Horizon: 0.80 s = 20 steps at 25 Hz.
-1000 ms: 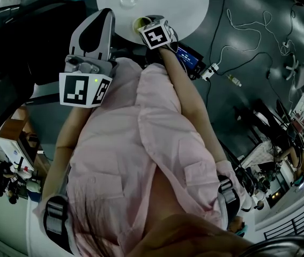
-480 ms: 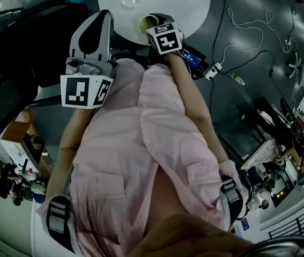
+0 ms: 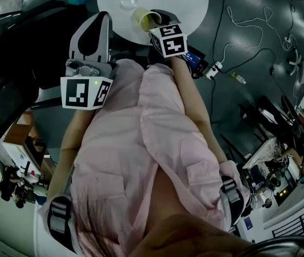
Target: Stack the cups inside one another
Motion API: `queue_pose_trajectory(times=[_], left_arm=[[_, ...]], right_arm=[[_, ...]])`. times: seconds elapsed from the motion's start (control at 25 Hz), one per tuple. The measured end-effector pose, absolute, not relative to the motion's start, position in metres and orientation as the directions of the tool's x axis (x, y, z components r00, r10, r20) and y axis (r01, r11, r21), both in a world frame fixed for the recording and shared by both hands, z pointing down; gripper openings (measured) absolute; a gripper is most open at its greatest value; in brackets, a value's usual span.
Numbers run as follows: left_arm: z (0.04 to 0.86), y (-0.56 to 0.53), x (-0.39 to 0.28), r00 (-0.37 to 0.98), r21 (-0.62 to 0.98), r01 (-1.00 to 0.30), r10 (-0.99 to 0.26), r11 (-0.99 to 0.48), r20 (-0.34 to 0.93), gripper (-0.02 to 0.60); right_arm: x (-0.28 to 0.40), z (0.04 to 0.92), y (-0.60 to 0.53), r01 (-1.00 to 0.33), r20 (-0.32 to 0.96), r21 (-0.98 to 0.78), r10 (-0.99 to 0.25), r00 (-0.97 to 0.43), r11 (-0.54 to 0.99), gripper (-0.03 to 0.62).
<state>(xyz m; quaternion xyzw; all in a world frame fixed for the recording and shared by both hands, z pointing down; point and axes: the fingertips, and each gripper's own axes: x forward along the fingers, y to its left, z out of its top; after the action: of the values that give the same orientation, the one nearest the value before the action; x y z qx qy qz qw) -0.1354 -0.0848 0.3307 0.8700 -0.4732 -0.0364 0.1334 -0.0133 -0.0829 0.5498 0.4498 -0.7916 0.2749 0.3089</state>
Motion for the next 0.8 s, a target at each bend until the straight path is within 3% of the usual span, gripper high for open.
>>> queue_pose_trajectory(times=[0.48,0.8], left_arm=[[0.328,-0.081,-0.134,0.557,0.273,-0.807,-0.829,-0.524,0.053,0.015],[0.327,-0.079,-0.134,0.554,0.296,-0.801,-0.832,-0.520,0.040,0.015]], right_arm=[[0.000,0.486,-0.091,-0.906,0.577,-0.164,-0.707,-0.409,0.390,0.038],[0.010,0.461,-0.087,-0.913,0.526,-0.152,-0.751,-0.398,0.378,0.038]])
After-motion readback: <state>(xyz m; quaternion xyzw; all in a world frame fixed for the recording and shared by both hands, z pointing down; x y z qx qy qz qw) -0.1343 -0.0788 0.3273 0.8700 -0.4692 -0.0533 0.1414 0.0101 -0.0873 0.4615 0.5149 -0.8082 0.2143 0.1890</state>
